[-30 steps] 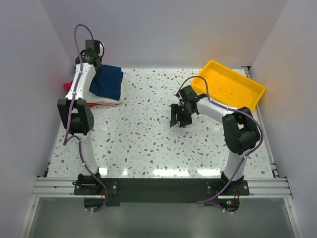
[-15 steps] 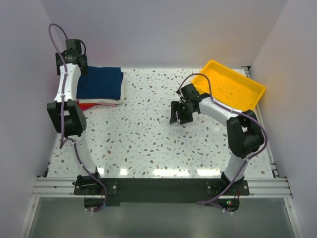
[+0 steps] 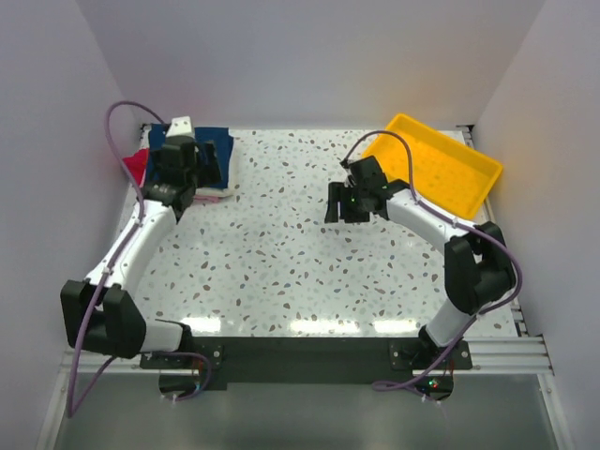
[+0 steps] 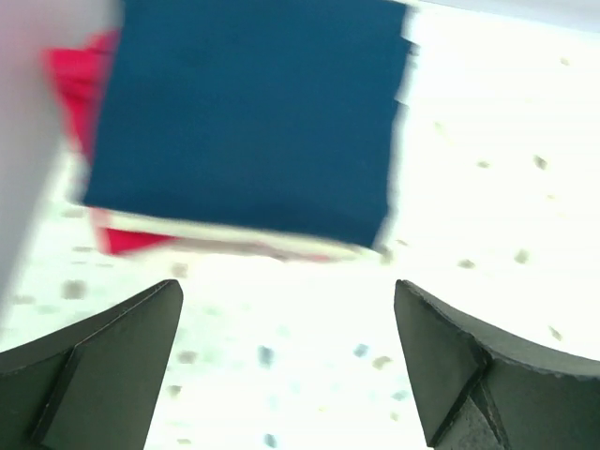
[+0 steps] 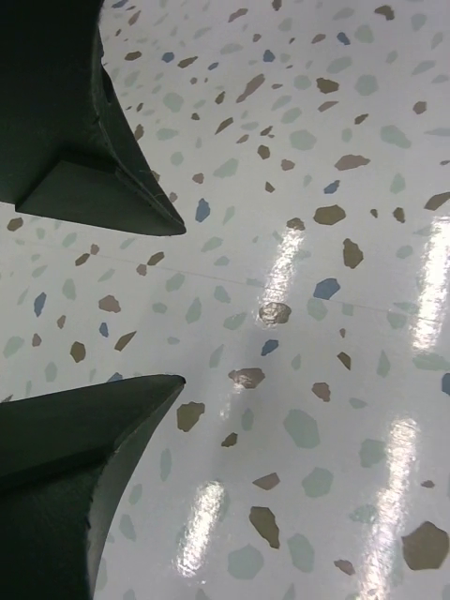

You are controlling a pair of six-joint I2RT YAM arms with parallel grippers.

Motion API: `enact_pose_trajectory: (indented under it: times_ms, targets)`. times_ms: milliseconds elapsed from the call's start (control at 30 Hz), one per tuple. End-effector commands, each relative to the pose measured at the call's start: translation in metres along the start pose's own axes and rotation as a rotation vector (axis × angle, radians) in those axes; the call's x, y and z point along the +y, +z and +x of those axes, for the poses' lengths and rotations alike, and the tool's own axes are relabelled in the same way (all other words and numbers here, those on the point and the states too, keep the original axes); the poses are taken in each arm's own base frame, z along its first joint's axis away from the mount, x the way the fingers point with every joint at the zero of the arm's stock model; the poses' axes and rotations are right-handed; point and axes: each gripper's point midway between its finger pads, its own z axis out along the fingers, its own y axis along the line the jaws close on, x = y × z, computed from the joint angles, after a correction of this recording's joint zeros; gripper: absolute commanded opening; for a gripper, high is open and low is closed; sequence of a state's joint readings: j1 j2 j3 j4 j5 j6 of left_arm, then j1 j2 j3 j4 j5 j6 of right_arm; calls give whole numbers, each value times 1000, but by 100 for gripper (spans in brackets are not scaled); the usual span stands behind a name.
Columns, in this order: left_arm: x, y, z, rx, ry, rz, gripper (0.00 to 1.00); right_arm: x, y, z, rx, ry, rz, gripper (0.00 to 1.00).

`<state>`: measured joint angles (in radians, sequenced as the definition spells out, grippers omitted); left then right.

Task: Fold and stack the t-shirts
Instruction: Reset both grippers

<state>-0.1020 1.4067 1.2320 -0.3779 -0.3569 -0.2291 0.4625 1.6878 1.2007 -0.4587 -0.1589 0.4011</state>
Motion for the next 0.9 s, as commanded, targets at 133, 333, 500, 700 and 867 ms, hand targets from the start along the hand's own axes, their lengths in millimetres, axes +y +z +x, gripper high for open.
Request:
enact_pose_trajectory:
  times_ms: [133, 333, 500, 700, 867]
  targets:
    - [-85, -41, 62, -32, -276, 295, 100, 6, -28, -52, -250, -24, 2, 65]
    - [-85, -59, 85, -32, -245, 194, 100, 4, -44, -66, -350, -18, 19, 65]
    - [-84, -69, 75, -87, -254, 194, 100, 1, -48, -63, -377, -10, 27, 66]
    - [-76, -69, 75, -102, -264, 150, 100, -1, -53, -67, -400, -3, 41, 66]
    - [-77, -70, 73, -105, -263, 155, 100, -3, -59, -70, -426, -3, 51, 66]
